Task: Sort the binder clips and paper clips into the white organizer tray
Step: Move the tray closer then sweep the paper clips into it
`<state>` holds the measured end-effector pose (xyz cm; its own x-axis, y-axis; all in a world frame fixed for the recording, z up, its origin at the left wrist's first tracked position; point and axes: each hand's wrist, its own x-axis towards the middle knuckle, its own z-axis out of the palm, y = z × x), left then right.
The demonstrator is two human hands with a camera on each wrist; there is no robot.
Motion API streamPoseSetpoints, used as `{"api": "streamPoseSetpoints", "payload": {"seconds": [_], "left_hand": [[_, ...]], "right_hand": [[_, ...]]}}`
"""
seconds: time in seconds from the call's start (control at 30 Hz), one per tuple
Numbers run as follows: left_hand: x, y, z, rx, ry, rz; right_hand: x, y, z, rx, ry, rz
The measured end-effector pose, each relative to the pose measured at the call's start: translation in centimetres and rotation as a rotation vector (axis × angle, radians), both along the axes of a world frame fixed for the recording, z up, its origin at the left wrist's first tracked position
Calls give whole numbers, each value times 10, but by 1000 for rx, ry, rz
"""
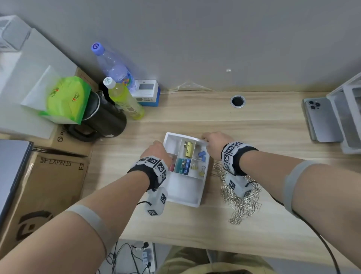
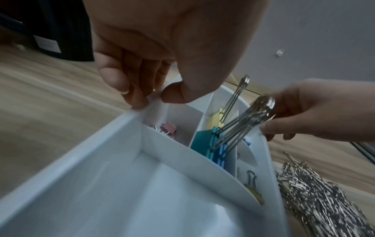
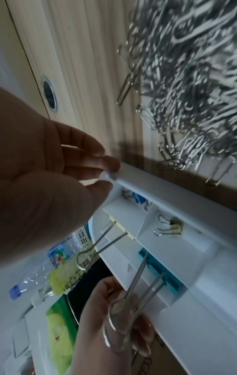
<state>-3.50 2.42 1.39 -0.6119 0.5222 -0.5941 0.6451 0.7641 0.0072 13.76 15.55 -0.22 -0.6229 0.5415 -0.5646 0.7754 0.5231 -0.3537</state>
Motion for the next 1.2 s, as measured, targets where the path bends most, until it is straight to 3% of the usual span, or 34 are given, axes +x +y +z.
{"api": "streamPoseSetpoints", "payload": {"seconds": [0.2,0.4,0.53,0.8,1.2], "left_hand": [[9,-8,7,-79,17,-123],[25,-15,4,-132,-5,-117],[37,-21,4,-80,31,-122],[51,-37,-2,36,24,-2],[59,-66,-3,68,-41,108]], "right_hand": [[37,-7,-6,84,-68,-107],[82,-22,-4,98,-343,3],[100,-36,-4,35,-385,53],[109,-66,-24,145,-302,57],[117,-69,-29,92,-132,28]]}}
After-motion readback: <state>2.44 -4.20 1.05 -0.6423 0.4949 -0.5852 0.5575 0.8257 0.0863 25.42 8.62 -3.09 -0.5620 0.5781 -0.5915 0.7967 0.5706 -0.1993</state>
